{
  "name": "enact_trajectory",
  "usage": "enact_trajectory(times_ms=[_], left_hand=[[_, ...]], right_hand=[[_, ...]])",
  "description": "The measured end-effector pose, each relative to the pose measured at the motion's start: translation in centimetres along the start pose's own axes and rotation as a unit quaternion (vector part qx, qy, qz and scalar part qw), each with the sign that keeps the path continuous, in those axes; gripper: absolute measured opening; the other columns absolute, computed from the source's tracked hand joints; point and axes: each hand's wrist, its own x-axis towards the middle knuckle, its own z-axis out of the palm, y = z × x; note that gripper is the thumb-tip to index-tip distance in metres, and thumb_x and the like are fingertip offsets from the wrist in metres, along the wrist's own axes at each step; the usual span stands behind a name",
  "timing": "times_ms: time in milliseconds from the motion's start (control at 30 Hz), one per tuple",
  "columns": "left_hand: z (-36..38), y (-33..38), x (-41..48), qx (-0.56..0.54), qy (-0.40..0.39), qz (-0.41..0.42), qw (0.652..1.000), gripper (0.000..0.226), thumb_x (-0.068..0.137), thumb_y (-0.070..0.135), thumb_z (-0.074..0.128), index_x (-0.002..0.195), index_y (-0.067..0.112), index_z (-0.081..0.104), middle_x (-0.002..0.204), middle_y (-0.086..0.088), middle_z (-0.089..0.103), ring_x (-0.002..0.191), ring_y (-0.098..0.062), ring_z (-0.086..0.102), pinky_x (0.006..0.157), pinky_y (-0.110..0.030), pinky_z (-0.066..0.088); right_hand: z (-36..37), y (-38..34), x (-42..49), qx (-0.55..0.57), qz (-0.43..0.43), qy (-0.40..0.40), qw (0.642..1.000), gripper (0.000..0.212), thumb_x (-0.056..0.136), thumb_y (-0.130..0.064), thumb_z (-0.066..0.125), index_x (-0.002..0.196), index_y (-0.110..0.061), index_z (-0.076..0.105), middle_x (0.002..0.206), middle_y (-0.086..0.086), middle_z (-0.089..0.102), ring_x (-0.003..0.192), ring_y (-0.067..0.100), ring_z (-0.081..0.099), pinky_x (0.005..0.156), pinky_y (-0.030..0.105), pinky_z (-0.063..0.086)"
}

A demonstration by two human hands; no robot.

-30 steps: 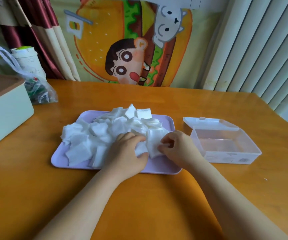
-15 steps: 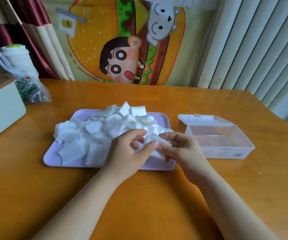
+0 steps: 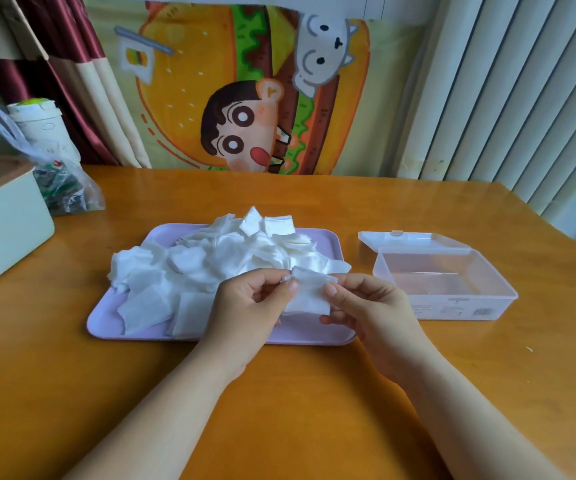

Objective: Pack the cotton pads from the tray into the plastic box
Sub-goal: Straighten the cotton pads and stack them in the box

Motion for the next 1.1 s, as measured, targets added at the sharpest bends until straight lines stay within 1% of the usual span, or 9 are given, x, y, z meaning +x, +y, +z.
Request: enact_trajectory(times_ms=[100, 200, 333, 500, 633, 700, 833, 967, 1100], left_hand=[[0.0, 0.2, -0.1, -0.017, 0.013, -0.006, 1.000, 0.009, 0.091, 0.014, 0.080, 0.099, 0.017, 0.078, 0.083, -0.002, 0.078, 0.065, -0.008, 0.066, 0.063, -0.023, 0.055], [0.0, 0.0, -0.1, -0.018, 0.017, -0.008, 1.000, 0.007, 0.091, 0.014, 0.080, 0.097, 0.015, 0.078, 0.082, -0.003, 0.078, 0.067, -0.013, 0.066, 0.067, -0.027, 0.058], [-0.3, 0.0, 0.1, -0.044, 0.034, -0.012, 0.998, 0.005, 0.093, 0.014, 0.078, 0.098, 0.014, 0.076, 0.088, -0.009, 0.078, 0.077, -0.018, 0.070, 0.078, -0.031, 0.060], [-1.6, 0.5, 1.0, -0.052, 0.072, -0.006, 0.996, 0.008, 0.099, 0.018, 0.070, 0.106, 0.014, 0.068, 0.087, -0.002, 0.077, 0.077, -0.029, 0.073, 0.077, -0.042, 0.058], [-0.9, 1.0, 0.2, -0.062, -0.024, -0.018, 0.998, 0.013, 0.097, 0.009, 0.071, 0.109, 0.013, 0.070, 0.093, -0.007, 0.075, 0.076, -0.020, 0.067, 0.068, -0.028, 0.056], [-0.4, 0.8, -0.1, -0.040, -0.065, -0.014, 0.997, 0.020, 0.093, 0.003, 0.073, 0.110, 0.013, 0.072, 0.093, -0.004, 0.078, 0.083, -0.014, 0.070, 0.071, -0.026, 0.058], [0.0, 0.4, -0.4, -0.027, -0.053, -0.011, 0.998, 0.020, 0.090, 0.001, 0.077, 0.105, 0.013, 0.074, 0.094, -0.003, 0.080, 0.087, -0.012, 0.074, 0.072, -0.023, 0.058], [0.0, 0.3, -0.3, -0.033, -0.041, -0.014, 0.999, 0.011, 0.089, 0.002, 0.079, 0.095, 0.010, 0.073, 0.089, -0.004, 0.078, 0.084, -0.014, 0.073, 0.071, -0.023, 0.058], [0.1, 0.4, -0.3, -0.034, -0.039, -0.010, 0.999, 0.010, 0.090, 0.003, 0.078, 0.095, 0.009, 0.072, 0.087, -0.002, 0.077, 0.082, -0.012, 0.072, 0.071, -0.023, 0.058]], right_hand=[[-0.4, -0.2, 0.1, 0.005, 0.020, -0.056, 0.998, 0.021, 0.087, -0.013, 0.074, 0.104, -0.002, 0.081, 0.094, 0.015, 0.078, 0.075, 0.019, 0.070, 0.079, 0.036, 0.064], [-0.7, -0.2, 0.1, 0.006, 0.027, -0.072, 0.997, 0.014, 0.089, -0.012, 0.071, 0.094, -0.006, 0.083, 0.083, 0.008, 0.075, 0.077, 0.017, 0.070, 0.080, 0.035, 0.065], [-1.0, -0.1, 0.2, 0.037, 0.043, -0.034, 0.998, 0.017, 0.086, -0.014, 0.072, 0.091, -0.001, 0.081, 0.091, 0.017, 0.074, 0.089, 0.027, 0.074, 0.077, 0.033, 0.066], [-1.5, -0.4, 0.4, 0.038, 0.051, 0.017, 0.998, 0.020, 0.087, -0.014, 0.074, 0.096, 0.004, 0.077, 0.096, 0.026, 0.074, 0.092, 0.035, 0.078, 0.077, 0.034, 0.066], [-1.3, -0.3, 0.4, 0.030, 0.039, 0.007, 0.999, 0.043, 0.086, -0.017, 0.075, 0.106, 0.020, 0.066, 0.094, 0.028, 0.062, 0.092, 0.038, 0.069, 0.076, 0.034, 0.065], [-1.0, -0.4, 0.2, 0.017, 0.037, -0.023, 0.999, 0.037, 0.088, -0.018, 0.073, 0.105, 0.015, 0.072, 0.090, 0.024, 0.063, 0.091, 0.033, 0.066, 0.079, 0.034, 0.064], [-0.5, -0.5, -0.2, -0.013, 0.038, -0.050, 0.998, 0.016, 0.096, -0.013, 0.069, 0.099, -0.004, 0.082, 0.092, 0.020, 0.074, 0.088, 0.028, 0.071, 0.078, 0.033, 0.063], [-0.3, -0.5, -0.3, -0.015, 0.030, -0.052, 0.998, 0.017, 0.100, -0.011, 0.066, 0.104, -0.002, 0.080, 0.101, 0.025, 0.077, 0.098, 0.034, 0.074, 0.086, 0.038, 0.064], [-0.3, -0.5, -0.4, -0.013, 0.034, -0.065, 0.997, 0.022, 0.096, -0.016, 0.067, 0.105, 0.000, 0.079, 0.108, 0.028, 0.077, 0.103, 0.035, 0.075, 0.085, 0.037, 0.063]])
